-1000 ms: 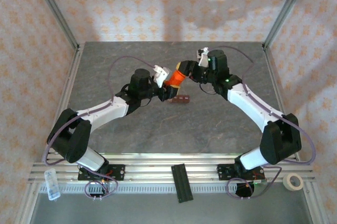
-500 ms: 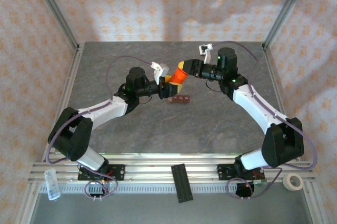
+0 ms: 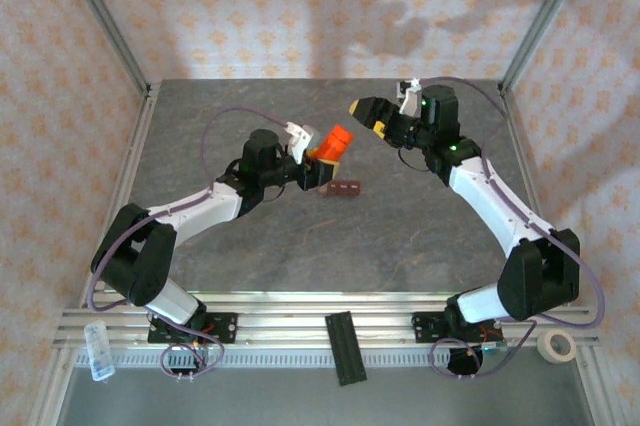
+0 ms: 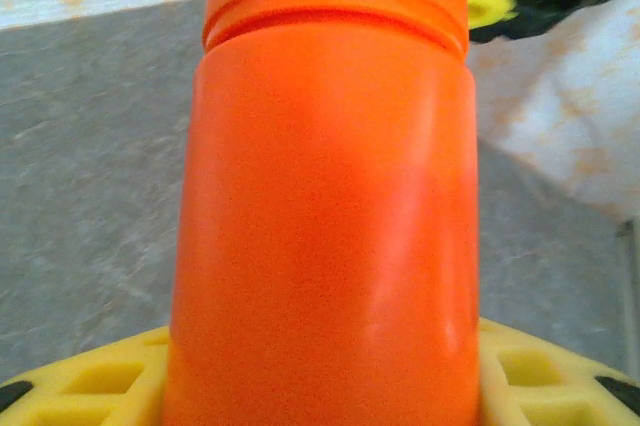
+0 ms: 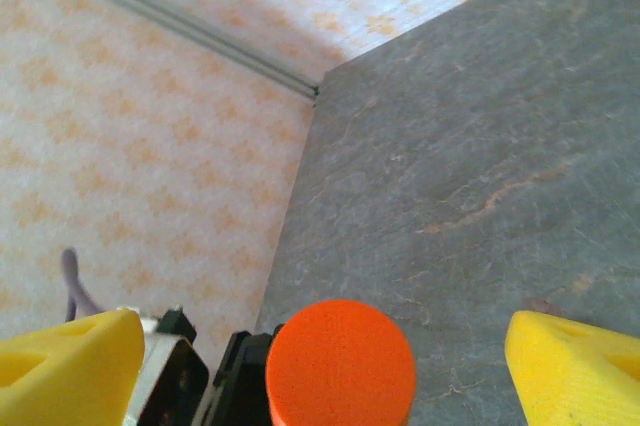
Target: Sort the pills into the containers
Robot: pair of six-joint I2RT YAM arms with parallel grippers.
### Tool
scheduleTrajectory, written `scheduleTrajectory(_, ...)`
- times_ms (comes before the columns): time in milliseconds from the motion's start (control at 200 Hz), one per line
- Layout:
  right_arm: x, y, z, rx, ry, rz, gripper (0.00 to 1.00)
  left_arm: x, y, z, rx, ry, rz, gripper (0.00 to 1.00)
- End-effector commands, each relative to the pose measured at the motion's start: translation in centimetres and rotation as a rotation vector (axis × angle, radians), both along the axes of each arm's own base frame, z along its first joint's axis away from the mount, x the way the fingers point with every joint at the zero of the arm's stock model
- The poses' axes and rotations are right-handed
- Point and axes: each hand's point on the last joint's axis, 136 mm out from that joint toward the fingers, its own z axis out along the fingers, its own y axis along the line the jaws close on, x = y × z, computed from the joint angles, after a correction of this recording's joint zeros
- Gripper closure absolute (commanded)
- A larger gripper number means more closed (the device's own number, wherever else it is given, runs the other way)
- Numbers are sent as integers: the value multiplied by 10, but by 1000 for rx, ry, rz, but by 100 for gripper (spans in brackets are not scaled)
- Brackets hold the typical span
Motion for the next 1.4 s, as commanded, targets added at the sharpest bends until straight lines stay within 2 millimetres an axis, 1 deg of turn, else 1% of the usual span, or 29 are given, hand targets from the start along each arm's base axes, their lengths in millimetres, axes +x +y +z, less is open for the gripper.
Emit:
scheduleTrajectory(0, 5, -10, -8, 12, 129, -130, 7, 9, 7, 21, 121, -158, 78, 100)
scheduleTrajectory(75, 3, -5, -17, 4, 164, -132, 7, 9, 6, 17, 178, -187, 97, 100)
scheduleTrajectory(250, -5, 14, -25, -28, 182, -105, 6, 8, 0, 13, 237, -212, 95, 100)
scheduleTrajectory(365, -8, 21, -35, -55, 204, -104, 7, 8, -2, 12, 240, -215, 95, 100)
scheduleTrajectory(490, -9, 23, -46, -63, 226, -106, 8, 7, -4, 12, 241, -218, 91, 100)
scheduleTrajectory(846, -10, 35, -51, -40, 235, -73, 21, 7, -8, 14, 236, -222, 85, 100)
scheduleTrajectory(971, -8, 38, -51, -36, 237, -65, 22, 7, -9, 14, 234, -225, 85, 100)
scheduleTrajectory(1066, -8, 40, -51, -34, 237, -60, 27, 7, -10, 14, 231, -224, 83, 100)
scheduleTrajectory(1286, -9, 39, -50, -38, 225, -61, 53, 6, -11, 14, 227, -222, 79, 100)
scheduleTrajectory(1336, -9, 39, -49, -44, 215, -60, 56, 6, -12, 14, 223, -220, 76, 100)
scheduleTrajectory(1391, -8, 37, -47, -50, 198, -61, 57, 5, -12, 14, 218, -216, 73, 100)
